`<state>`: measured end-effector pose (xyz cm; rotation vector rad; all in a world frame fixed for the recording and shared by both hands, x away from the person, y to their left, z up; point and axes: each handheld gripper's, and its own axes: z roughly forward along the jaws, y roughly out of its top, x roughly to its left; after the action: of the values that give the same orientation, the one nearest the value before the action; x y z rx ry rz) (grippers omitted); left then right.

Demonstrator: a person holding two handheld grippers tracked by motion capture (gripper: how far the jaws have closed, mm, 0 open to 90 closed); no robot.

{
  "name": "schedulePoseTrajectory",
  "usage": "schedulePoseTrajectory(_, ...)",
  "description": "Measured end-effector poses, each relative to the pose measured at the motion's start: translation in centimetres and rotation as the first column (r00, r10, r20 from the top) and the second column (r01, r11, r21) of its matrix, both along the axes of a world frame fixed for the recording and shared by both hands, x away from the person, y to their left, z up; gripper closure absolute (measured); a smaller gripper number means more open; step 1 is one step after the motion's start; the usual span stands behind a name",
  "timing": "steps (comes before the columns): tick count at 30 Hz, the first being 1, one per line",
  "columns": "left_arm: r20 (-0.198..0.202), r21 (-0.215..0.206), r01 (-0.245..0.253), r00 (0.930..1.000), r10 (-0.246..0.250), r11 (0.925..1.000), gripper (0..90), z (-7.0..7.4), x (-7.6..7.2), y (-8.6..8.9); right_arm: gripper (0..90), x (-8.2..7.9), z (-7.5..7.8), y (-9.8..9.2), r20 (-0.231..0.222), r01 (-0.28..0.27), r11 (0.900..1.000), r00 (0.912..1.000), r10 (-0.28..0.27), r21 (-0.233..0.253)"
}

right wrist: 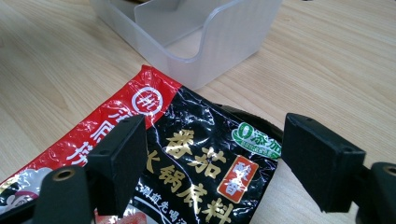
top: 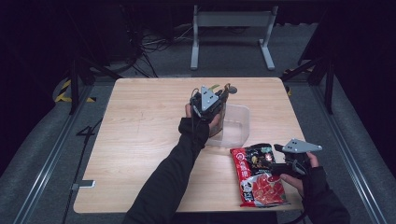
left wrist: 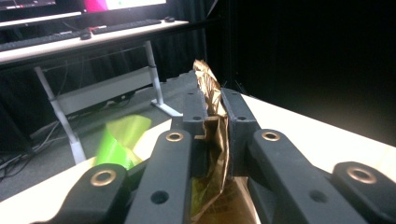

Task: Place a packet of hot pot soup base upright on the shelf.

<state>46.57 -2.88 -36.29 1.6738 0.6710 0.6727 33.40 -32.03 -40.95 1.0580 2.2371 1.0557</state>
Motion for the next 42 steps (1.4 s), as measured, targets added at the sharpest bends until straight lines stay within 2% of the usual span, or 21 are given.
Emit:
schedulePoseTrajectory(1,-0.021,-0.002,0.016,0.9996,-0.016,0.9999,80.7,-0.5,0.0,0.1,23.1,0.0,0.0,0.0,-0.002,-0.002,1.000,1.0000,0.002,0.001)
schedulePoseTrajectory(3,-0.021,-0.010,0.005,0.9998,-0.005,0.9999,79.3,-0.9,-0.1,0.3,23.0,0.0,0.0,0.1,-0.003,-0.005,1.000,1.0000,0.005,0.002)
schedulePoseTrajectory(6,-0.027,-0.023,0.031,0.9992,-0.031,0.9993,77.4,-1.0,-0.2,1.0,23.0,0.0,0.0,0.0,-0.005,-0.002,1.000,1.0000,0.002,0.003)
schedulePoseTrajectory(10,-0.030,0.004,0.081,0.9962,-0.081,0.9967,61.8,-1.0,-0.5,1.4,22.8,0.0,0.0,0.1,-0.008,-0.005,1.000,1.0000,0.005,0.001)
schedulePoseTrajectory(13,-0.063,0.020,0.129,0.9898,-0.127,0.9914,47.8,-1.2,-0.7,1.8,22.8,0.0,0.0,0.1,-0.011,-0.006,1.000,0.9999,0.006,0.000)
schedulePoseTrajectory(14,-0.063,0.020,0.129,0.9898,-0.127,0.9914,47.4,-1.2,-0.7,1.8,22.8,0.0,0.0,0.1,-0.011,-0.006,1.000,0.9999,0.006,0.000)
schedulePoseTrajectory(15,-0.081,0.031,0.163,0.9838,-0.160,0.9861,47.4,-1.5,-1.1,2.2,22.8,0.0,0.0,0.1,-0.012,-0.009,1.000,0.9999,0.009,0.000)
schedulePoseTrajectory(17,-0.101,0.039,0.173,0.9804,-0.169,0.9841,42.9,-1.9,-1.5,2.8,22.8,0.0,-0.1,0.1,-0.013,-0.008,1.000,0.9999,0.008,0.002)
schedulePoseTrajectory(18,-0.122,0.035,0.192,0.9749,-0.186,0.9808,43.4,-2.1,-1.6,3.2,22.8,0.0,-0.1,0.1,-0.016,-0.010,1.000,0.9998,0.010,0.005)
schedulePoseTrajectory(20,-0.135,0.048,0.192,0.9737,-0.184,0.9803,46.5,-2.6,-2.1,4.0,22.8,0.0,-0.1,0.1,-0.017,-0.010,1.000,0.9998,0.010,0.001)
schedulePoseTrajectory(23,-0.191,0.089,0.233,0.9582,-0.213,0.9684,52.4,-3.5,-2.6,4.8,22.8,0.1,-0.1,0.2,-0.020,-0.012,1.000,0.9997,0.012,0.003)
schedulePoseTrajectory(24,-0.216,0.117,0.255,0.9499,-0.226,0.9597,54.5,-3.9,-2.7,5.1,22.8,0.1,-0.1,0.2,-0.023,-0.012,1.000,0.9997,0.012,0.003)
schedulePoseTrajectory(26,-0.254,0.140,0.280,0.9371,-0.239,0.9496,56.5,-4.7,-3.0,5.4,22.8,0.1,-0.2,0.3,-0.027,-0.015,1.000,0.9995,0.015,-0.003)
schedulePoseTrajectory(30,-0.297,0.197,0.317,0.9212,-0.251,0.9279,65.6,-5.6,-3.2,5.6,22.9,0.1,-0.3,0.5,-0.030,-0.021,1.000,0.9993,0.021,-0.010)
schedulePoseTrajectory(31,-0.297,0.197,0.317,0.9212,-0.251,0.9279,66.5,-5.6,-3.2,5.6,22.9,0.1,-0.3,0.5,-0.030,-0.021,1.000,0.9993,0.021,-0.010)
schedulePoseTrajectory(32,-0.319,0.220,0.332,0.9130,-0.254,0.9174,66.5,-5.8,-3.3,5.3,22.9,0.1,-0.3,0.6,-0.030,-0.020,1.000,0.9994,0.020,-0.016)
schedulePoseTrajectory(34,-0.324,0.244,0.332,0.9135,-0.246,0.9109,67.6,-6.1,-3.3,4.9,22.9,0.1,-0.3,0.6,-0.030,-0.021,1.000,0.9993,0.020,-0.016)
schedulePoseTrajectory(36,-0.322,0.248,0.328,0.9155,-0.242,0.9116,71.3,-6.2,-3.3,4.7,23.0,0.2,-0.3,0.5,-0.031,-0.017,1.000,0.9994,0.017,-0.015)
schedulePoseTrajectory(37,-0.317,0.273,0.317,0.9209,-0.226,0.9080,76.7,-6.2,-3.2,4.4,22.9,0.2,-0.3,0.5,-0.032,-0.016,1.000,0.9994,0.016,-0.014)
schedulePoseTrajectory(41,-0.324,0.279,0.324,0.9179,-0.229,0.9042,86.2,-6.5,-2.9,4.2,22.9,0.2,-0.3,0.5,-0.032,-0.015,1.000,0.9994,0.014,-0.018)
schedulePoseTrajectory(42,-0.326,0.294,0.322,0.9188,-0.222,0.8998,86.2,-6.7,-2.9,3.9,22.9,0.2,-0.3,0.5,-0.032,-0.015,1.000,0.9994,0.015,-0.018)
